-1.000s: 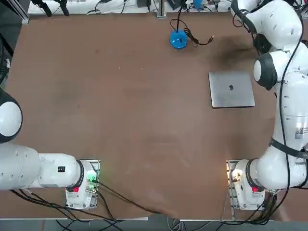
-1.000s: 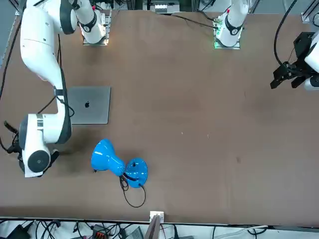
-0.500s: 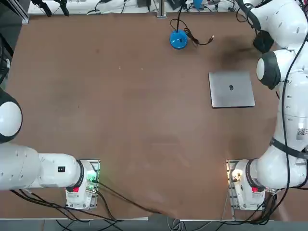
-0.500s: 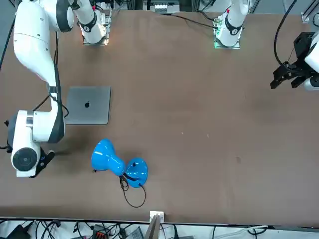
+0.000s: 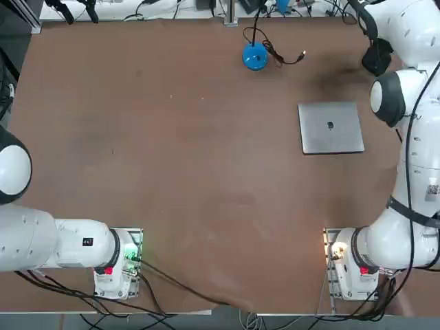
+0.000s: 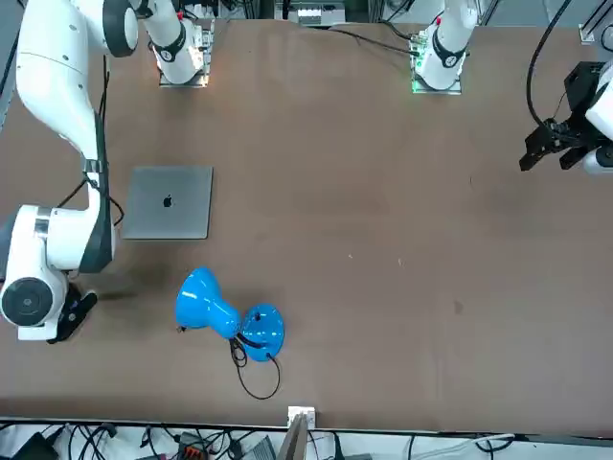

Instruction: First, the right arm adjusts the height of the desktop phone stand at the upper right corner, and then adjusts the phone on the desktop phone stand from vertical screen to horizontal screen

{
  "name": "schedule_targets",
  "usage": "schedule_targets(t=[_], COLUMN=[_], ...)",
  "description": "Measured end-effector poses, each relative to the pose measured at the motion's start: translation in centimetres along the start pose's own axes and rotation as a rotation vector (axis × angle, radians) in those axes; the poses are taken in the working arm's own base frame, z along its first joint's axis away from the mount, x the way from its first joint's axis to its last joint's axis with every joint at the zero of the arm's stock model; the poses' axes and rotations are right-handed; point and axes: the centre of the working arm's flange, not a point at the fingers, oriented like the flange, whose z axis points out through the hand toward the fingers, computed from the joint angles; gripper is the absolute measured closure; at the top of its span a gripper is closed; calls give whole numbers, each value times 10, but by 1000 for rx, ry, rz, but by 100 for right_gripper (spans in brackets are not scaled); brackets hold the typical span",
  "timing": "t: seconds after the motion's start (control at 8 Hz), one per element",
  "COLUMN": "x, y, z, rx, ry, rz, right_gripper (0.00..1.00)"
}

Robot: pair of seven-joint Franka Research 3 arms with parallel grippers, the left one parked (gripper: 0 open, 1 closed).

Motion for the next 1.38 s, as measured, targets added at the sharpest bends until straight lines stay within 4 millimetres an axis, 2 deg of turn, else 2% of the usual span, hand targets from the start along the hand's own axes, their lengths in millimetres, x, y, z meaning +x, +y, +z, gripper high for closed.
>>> schedule_targets(t=[0.5, 1.12, 1.38], x=[-9, -21, -27], y=[3, 11, 12], z=[-11, -14, -25], rx=[25, 41, 32], ry=[49, 76, 91], rz=[19, 23, 21], right_gripper=[78, 77, 75])
